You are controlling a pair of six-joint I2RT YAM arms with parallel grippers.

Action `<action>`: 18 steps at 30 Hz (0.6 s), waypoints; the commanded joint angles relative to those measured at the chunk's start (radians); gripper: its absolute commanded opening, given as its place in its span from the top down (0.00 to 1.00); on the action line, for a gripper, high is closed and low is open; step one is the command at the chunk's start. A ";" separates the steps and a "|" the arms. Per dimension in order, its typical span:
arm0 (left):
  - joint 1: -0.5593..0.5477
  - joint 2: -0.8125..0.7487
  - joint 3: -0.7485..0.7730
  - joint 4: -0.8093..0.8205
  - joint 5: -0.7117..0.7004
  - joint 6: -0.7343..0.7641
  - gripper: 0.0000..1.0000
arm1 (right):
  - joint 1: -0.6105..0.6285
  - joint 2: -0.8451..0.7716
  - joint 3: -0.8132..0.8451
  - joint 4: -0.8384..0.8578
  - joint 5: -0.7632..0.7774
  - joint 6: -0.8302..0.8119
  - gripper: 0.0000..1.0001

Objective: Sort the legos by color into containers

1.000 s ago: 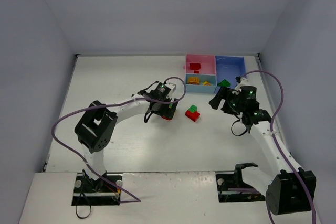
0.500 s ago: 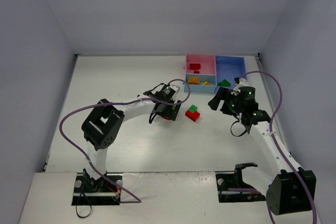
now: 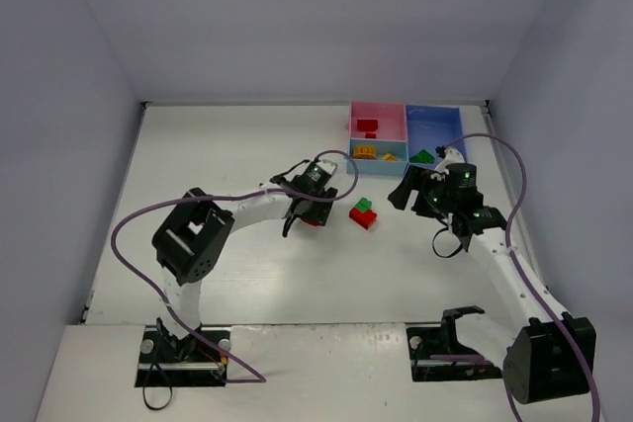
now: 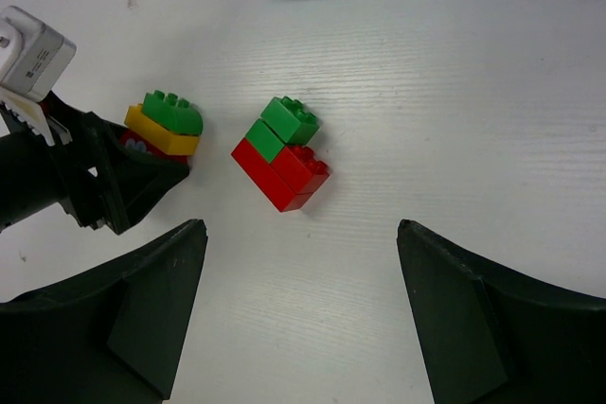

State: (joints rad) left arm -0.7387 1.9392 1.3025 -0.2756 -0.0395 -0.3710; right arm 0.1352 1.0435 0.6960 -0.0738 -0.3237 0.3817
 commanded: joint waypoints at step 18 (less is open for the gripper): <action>-0.002 -0.655 -0.583 0.748 0.208 0.564 0.84 | 0.239 0.291 0.408 0.046 -0.468 -0.006 0.27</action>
State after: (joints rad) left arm -0.7387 1.3518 0.7322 0.3004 0.1162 0.0856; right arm 0.3363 1.3148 1.0279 -0.0700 -0.7017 0.3771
